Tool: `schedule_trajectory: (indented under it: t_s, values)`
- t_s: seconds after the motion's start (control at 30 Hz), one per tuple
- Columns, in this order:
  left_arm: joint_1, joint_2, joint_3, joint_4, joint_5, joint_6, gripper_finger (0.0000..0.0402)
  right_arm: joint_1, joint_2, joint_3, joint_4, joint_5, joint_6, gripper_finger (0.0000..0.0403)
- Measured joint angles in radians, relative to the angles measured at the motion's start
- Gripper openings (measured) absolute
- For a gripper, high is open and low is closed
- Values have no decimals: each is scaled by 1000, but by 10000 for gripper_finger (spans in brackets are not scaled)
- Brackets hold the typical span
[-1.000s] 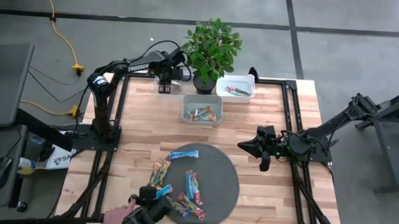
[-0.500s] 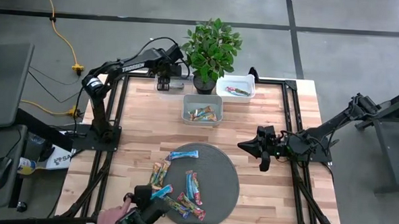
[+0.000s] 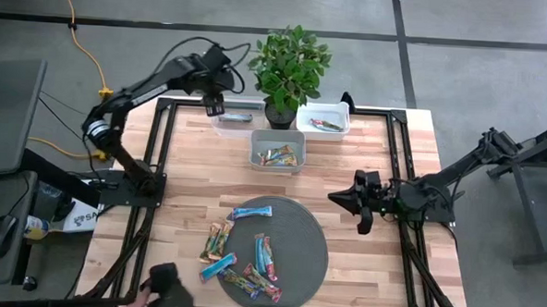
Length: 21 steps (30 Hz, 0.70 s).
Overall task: Pick and place Granola Bars by type
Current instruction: Put the blue granola bar into the transparent bin
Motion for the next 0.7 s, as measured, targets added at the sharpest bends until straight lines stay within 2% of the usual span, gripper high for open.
schedule_trajectory:
  t_s: [0.07, 0.17, 0.33, 0.4, 0.53, 0.7]
  values:
    - [14, -49, -8, -16, 60, -39, 163, 11, -17, 0, 1, 41, -39, 0]
    - [16, -112, -29, -46, 135, -76, 163, 22, -53, -64, 98, 88, -76, 0]
    - [13, -215, -61, -102, 244, -97, 163, 32, -96, -253, 403, 128, -114, 0]
    - [13, -247, -77, -119, 284, -128, 163, 32, -103, -304, 473, 142, -134, 0]
    - [13, -335, -111, -156, 295, -179, 163, 12, -111, -367, 532, 154, -139, 0]
    - [13, -466, -167, -157, 304, -221, 163, -43, -111, -449, 631, 112, -111, 0]
